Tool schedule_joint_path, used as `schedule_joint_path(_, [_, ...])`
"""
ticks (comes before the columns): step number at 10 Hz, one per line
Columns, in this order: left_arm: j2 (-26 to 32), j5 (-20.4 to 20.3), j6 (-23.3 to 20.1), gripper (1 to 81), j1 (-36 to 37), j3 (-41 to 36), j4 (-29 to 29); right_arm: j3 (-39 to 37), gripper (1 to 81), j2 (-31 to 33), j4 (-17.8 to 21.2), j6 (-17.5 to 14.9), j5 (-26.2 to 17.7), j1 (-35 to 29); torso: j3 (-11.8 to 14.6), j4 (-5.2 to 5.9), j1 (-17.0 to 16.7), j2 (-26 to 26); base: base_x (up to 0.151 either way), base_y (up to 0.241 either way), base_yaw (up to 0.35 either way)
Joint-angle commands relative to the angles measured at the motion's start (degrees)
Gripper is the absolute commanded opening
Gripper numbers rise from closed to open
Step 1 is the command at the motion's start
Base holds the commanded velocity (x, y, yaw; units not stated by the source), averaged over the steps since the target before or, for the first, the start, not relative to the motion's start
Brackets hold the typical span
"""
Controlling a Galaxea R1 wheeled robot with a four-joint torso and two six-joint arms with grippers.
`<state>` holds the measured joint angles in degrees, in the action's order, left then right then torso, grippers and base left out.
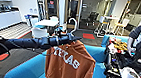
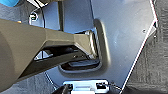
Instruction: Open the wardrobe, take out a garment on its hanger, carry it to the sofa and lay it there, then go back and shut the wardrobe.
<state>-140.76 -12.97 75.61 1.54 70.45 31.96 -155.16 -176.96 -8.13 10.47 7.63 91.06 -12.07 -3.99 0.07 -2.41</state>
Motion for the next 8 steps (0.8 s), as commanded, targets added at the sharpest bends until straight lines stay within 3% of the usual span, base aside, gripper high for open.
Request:
schedule_joint_path(1, [-3.56, -1.71, 2.27, 1.0, 11.95, 5.84, 0.64, 0.75, 81.1, -0.88, -0.57, -0.54, -3.32, -1.1, 0.0, 0.0, 0.0, 0.0, 0.0, 0.0, 0.0])
schedule_joint_path(3, [-5.65, 0.93, 2.35, 1.0, 12.03, 9.33, 0.74, 0.75, 81.1, -0.97, -0.66, -0.54, -3.32, -1.36, 0.0, 0.0, 0.0, 0.0, 0.0, 0.0, 0.0])
schedule_joint_path(8, [-20.95, 1.11, 5.69, 1.0, 17.14, 16.91, 0.03, 0.74, 81.1, -1.14, -0.31, -0.46, -3.41, -1.62, -0.05, 0.0, 0.02, 0.02, 0.0, 0.0, 0.0])
